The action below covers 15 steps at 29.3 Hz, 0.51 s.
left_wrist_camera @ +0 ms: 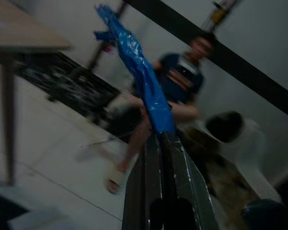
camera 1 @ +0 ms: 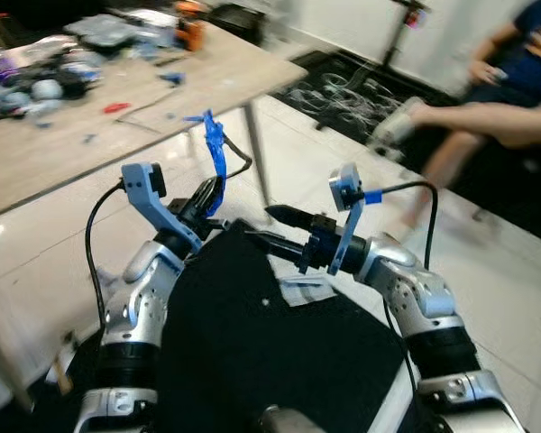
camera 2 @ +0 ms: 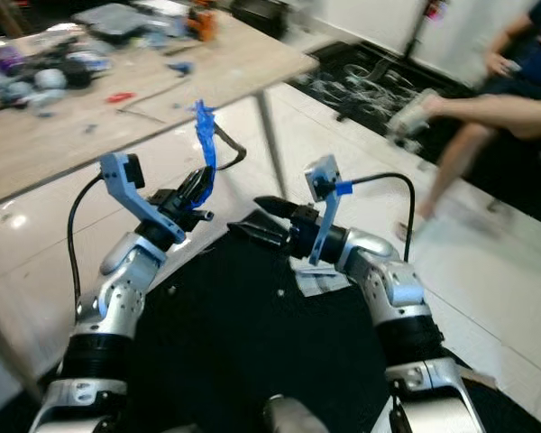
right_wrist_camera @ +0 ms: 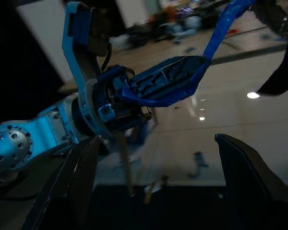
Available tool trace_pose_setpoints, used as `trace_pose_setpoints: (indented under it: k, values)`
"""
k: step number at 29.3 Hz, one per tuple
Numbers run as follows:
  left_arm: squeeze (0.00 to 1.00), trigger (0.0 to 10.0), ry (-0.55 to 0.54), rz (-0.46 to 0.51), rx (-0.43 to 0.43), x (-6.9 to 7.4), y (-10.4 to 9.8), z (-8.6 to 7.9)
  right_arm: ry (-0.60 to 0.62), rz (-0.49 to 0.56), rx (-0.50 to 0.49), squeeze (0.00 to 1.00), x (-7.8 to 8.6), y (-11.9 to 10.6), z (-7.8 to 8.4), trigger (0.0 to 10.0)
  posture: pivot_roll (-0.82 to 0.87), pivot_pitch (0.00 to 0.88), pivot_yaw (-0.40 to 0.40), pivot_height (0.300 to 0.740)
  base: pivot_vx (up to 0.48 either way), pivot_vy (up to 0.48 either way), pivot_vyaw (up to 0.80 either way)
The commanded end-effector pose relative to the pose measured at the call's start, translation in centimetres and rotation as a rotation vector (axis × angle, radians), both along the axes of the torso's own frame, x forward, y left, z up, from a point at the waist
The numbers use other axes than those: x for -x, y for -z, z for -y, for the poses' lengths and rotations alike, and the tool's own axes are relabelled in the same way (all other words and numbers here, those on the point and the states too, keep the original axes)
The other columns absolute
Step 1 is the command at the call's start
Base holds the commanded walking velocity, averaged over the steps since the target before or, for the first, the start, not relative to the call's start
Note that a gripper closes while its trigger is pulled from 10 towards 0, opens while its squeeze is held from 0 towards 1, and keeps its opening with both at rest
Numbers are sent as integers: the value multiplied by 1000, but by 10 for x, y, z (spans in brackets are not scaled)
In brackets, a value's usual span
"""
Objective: Picking trash to rubbish bin
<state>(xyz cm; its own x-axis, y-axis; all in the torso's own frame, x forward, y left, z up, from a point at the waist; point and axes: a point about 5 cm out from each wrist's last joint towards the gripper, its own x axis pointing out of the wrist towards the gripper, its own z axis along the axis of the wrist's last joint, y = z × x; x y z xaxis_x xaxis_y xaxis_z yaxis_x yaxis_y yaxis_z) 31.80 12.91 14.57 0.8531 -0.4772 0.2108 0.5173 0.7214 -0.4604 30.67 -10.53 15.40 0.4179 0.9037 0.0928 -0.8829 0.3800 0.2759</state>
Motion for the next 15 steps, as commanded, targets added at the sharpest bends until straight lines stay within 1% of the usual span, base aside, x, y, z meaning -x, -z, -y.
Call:
trace_pose_setpoints:
  k: [1,15]
  values:
    - [0,10000,-3,-16,-1,1,4,0,-10,-10,-7,0,1,1,-1,10000,19,0,-44,740,0,0,-775]
    - [0,10000,2,-12,-5,1,3,0,-14,-13,-9,0,0,0,-1,10000,20,0,-43,740,0,0,-769]
